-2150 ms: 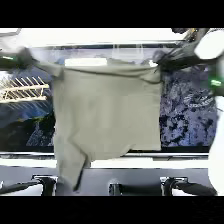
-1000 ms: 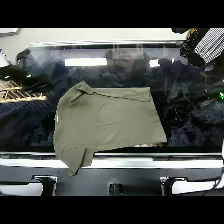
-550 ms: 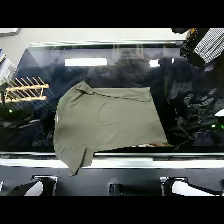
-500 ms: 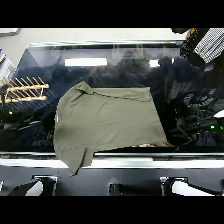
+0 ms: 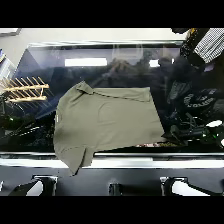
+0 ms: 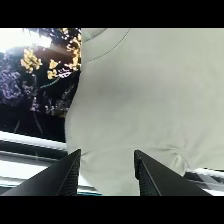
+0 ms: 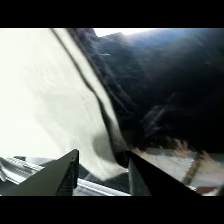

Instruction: Fold the clothes and pants, and hang the long-sleeved shirts on hangers.

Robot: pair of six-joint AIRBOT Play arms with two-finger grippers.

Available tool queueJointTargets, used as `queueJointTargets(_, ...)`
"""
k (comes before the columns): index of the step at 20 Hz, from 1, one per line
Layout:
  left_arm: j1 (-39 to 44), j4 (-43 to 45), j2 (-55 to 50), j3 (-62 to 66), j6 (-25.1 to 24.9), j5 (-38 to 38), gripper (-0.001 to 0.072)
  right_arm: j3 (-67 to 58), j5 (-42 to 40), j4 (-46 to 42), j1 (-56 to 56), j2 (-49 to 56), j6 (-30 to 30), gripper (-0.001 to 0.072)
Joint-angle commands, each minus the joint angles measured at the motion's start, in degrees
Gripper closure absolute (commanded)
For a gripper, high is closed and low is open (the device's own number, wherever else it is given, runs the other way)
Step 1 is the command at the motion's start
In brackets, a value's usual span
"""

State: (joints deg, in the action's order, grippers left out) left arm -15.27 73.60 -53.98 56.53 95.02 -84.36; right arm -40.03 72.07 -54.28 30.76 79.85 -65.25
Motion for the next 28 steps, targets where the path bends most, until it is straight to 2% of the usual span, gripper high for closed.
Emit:
queueJointTargets(1, 0.02, 1.03, 0.11, -0.13, -0.09, -0.04, 0.0314, 1.14, -1.05, 1.68, -0.02, 0.04, 1.73, 0.0433)
queueJointTargets(4, -0.02, 1.01, 0.22, -0.83, 0.13, -0.04, 0.0311, 1.11, 0.92, 2.89, -0.02, 0.02, 3.17, 0.0548)
queueJointTargets(5, -0.04, 1.03, 0.81, -2.34, -0.35, 0.0, 0.025, 1.11, 1.79, 3.28, -0.02, 0.02, 3.85, 0.0671)
queueJointTargets(6, -0.52, 1.03, 1.79, -4.72, -1.42, 0.35, 0.0204, 1.11, 2.51, 3.78, -0.02, 0.02, 4.68, 0.0676)
queueJointTargets(9, -6.03, -0.35, 7.87, -16.28, -3.28, 4.76, 0.0203, 1.11, 4.28, 5.46, -0.02, 0.02, 4.9, 0.0676)
queueJointTargets(13, -14.01, -10.64, 11.98, -28.74, -7.78, 6.47, 0.0203, 1.11, 4.9, 7.21, -0.02, -0.37, 4.9, 0.0676)
queueJointTargets(20, -12.55, -12.35, 7.21, -35.39, -11.17, 10.27, 0.0206, 1.11, 4.28, 7.15, -0.02, -3.69, 4.87, 0.0676)
queueJointTargets(28, -8.35, -12.7, 1.75, -35.5, -11.26, 15.5, 0.0219, 1.11, 4.52, 7.21, -0.02, -4.61, 4.85, 0.0676)
